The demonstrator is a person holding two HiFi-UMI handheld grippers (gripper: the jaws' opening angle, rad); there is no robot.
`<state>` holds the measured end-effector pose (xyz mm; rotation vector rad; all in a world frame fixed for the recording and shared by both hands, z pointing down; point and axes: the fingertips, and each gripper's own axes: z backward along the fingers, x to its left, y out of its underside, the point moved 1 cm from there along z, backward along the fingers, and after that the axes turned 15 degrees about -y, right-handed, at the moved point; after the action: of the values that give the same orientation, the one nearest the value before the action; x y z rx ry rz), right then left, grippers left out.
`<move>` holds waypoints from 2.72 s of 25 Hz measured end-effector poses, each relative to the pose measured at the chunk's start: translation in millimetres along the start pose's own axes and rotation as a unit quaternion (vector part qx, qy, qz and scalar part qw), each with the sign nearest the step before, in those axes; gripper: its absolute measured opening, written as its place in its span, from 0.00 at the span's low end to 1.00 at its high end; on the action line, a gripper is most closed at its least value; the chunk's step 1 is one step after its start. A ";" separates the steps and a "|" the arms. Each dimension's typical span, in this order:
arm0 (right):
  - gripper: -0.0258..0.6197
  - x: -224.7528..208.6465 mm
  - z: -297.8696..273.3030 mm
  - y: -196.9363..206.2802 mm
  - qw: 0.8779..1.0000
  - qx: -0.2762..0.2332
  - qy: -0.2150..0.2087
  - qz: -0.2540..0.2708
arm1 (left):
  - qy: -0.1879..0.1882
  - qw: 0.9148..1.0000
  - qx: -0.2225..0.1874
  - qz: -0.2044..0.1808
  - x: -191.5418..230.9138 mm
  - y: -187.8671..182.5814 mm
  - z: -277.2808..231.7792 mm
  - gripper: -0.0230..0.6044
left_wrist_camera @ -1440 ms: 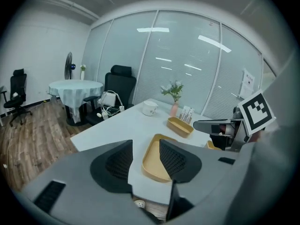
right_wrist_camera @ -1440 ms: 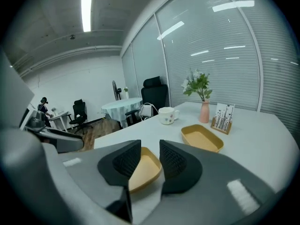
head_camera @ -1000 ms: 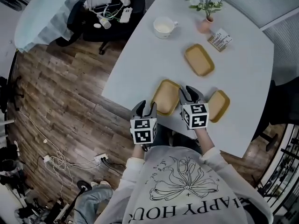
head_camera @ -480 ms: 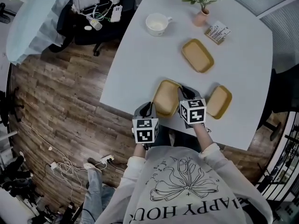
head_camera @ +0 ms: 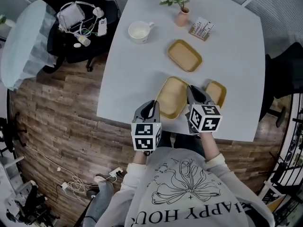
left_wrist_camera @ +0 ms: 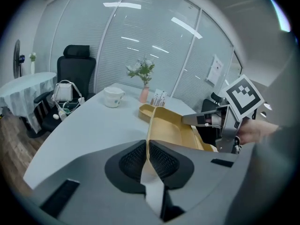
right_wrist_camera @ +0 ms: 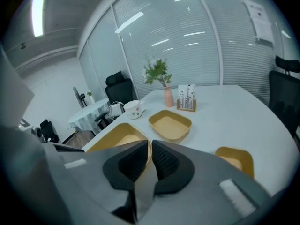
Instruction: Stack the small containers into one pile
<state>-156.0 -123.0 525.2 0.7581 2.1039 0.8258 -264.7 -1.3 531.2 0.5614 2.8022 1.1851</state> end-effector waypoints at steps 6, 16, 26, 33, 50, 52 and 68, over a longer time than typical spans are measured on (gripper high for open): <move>0.10 -47.8 70.7 -34.6 0.996 -0.055 0.069 -0.011 | 0.087 0.995 -0.018 -0.040 -73.2 -36.5 -5.1 0.08; 0.09 -152.2 152.3 -26.2 0.988 -0.028 0.142 -0.050 | 0.172 0.982 0.020 -0.079 -198.7 -41.9 -18.4 0.08; 0.09 -202.6 133.3 2.4 0.991 0.081 0.100 -0.033 | 0.148 0.984 0.093 -0.012 -232.2 4.6 -44.0 0.10; 0.10 -214.6 105.3 22.4 0.987 0.141 0.071 -0.012 | 0.126 0.985 0.113 -0.009 -230.2 26.8 -57.3 0.10; 0.30 -207.6 84.7 -40.8 0.990 0.130 0.000 0.062 | 0.064 0.993 0.075 0.072 -157.2 -24.3 -86.3 0.31; 0.30 -204.7 76.9 -65.7 0.988 0.123 -0.018 0.088 | 0.045 0.993 0.058 0.096 -136.6 -45.8 -94.6 0.31; 0.30 -171.1 -83.8 -92.5 0.929 0.249 -0.194 0.191 | -0.028 0.974 0.085 0.211 -86.2 -88.7 -180.7 0.34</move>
<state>-151.2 -329.7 570.9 1.5043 1.8337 0.2773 -244.8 -211.9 588.2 1.2311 2.8357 0.9603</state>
